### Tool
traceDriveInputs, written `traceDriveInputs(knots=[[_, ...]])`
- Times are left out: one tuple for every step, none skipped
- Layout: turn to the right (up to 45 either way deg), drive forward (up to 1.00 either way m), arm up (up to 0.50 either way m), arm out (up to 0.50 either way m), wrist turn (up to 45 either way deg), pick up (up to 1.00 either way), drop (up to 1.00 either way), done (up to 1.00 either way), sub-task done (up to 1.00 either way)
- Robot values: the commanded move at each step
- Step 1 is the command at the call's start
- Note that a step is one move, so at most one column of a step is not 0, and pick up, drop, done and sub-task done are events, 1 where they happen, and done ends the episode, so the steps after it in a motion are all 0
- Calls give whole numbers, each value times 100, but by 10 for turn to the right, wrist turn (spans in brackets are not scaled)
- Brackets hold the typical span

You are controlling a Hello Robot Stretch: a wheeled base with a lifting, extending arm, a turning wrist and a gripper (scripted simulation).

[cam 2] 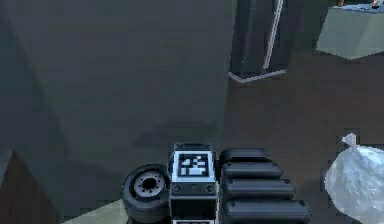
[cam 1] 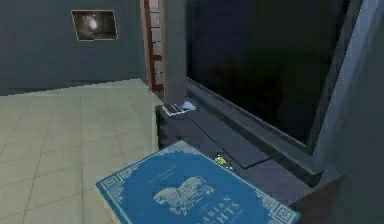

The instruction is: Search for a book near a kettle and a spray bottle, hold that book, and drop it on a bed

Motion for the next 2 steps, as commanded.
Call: traceDriveInputs(knots=[[-450, 0, 0, 0, 0, 0, 0, 0, 0], [-390, 0, 0, 0, 0, 0, 0, 0, 0]])
